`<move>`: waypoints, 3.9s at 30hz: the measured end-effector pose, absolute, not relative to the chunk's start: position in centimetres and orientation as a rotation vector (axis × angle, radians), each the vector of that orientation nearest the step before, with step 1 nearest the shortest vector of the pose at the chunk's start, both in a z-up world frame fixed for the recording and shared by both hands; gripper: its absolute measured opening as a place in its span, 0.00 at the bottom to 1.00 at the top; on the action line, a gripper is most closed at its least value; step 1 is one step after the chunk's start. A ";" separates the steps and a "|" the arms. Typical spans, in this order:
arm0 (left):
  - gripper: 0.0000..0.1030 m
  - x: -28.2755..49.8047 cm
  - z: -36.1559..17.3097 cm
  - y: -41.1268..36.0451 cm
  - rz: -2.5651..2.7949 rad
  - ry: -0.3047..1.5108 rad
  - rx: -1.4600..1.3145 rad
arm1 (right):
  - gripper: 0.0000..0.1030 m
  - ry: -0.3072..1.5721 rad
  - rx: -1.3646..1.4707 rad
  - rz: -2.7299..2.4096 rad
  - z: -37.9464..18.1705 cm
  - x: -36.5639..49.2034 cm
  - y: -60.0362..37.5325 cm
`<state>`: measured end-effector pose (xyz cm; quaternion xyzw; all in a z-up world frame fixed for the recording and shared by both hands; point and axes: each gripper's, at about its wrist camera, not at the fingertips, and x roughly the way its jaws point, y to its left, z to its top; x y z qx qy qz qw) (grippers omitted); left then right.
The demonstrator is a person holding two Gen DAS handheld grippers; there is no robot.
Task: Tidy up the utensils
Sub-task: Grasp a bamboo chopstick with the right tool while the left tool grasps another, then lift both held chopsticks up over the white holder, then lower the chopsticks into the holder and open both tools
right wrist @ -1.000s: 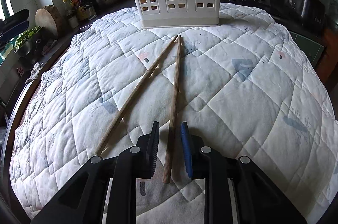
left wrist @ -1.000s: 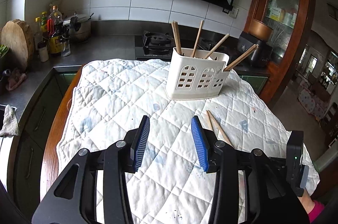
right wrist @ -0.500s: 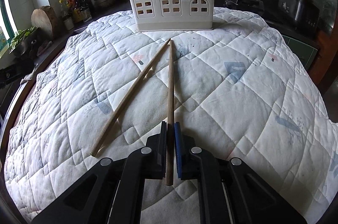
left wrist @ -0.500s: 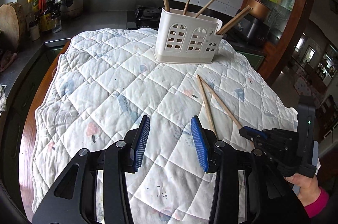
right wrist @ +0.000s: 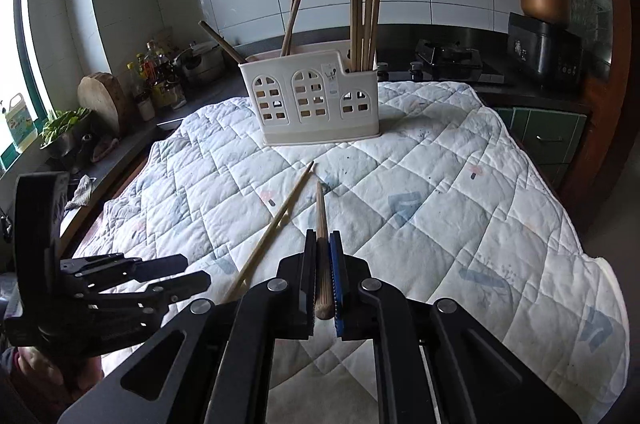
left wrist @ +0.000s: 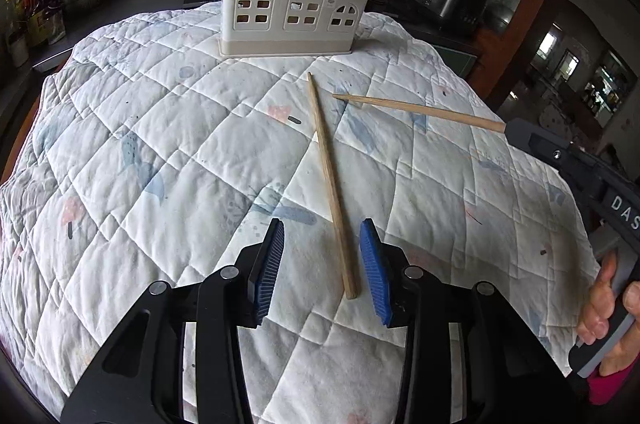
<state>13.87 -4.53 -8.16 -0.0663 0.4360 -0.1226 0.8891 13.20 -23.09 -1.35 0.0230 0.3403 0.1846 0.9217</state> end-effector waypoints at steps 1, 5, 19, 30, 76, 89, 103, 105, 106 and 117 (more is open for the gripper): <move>0.38 14.2 -8.4 -5.0 -0.256 0.909 -0.132 | 0.06 0.687 0.047 0.380 -0.8 13.2 -23.2; 0.29 15.2 -9.2 -6.2 -0.237 0.928 -0.114 | 0.06 0.643 0.045 0.384 1.0 13.1 -23.7; 0.14 16.3 -10.8 -7.3 -0.192 0.945 -0.113 | 0.06 0.579 0.019 0.394 3.6 12.9 -24.0; 0.05 16.4 -10.1 -6.4 -0.176 0.941 -0.125 | 0.06 0.580 -0.002 0.389 4.0 12.8 -23.7; 0.05 20.4 10.2 -3.2 -0.291 0.553 0.042 | 0.06 0.476 -0.065 0.425 17.9 23.4 -19.9; 0.05 25.1 20.4 -2.1 -0.197 0.316 0.049 | 0.06 0.517 -0.115 0.320 16.6 30.0 -19.6; 0.05 32.5 18.9 -1.7 -0.101 0.286 -0.025 | 0.06 0.578 -0.127 0.341 13.0 32.9 -19.3; 0.05 33.4 17.8 -1.3 -0.099 0.318 -0.042 | 0.06 0.592 -0.126 0.345 12.7 33.1 -19.2; 0.05 33.8 17.3 -1.1 -0.093 0.333 -0.048 | 0.06 0.598 -0.132 0.345 12.6 33.3 -19.1; 0.05 35.3 13.6 0.4 -0.086 0.435 -0.074 | 0.06 0.611 -0.132 0.348 11.9 34.0 -18.8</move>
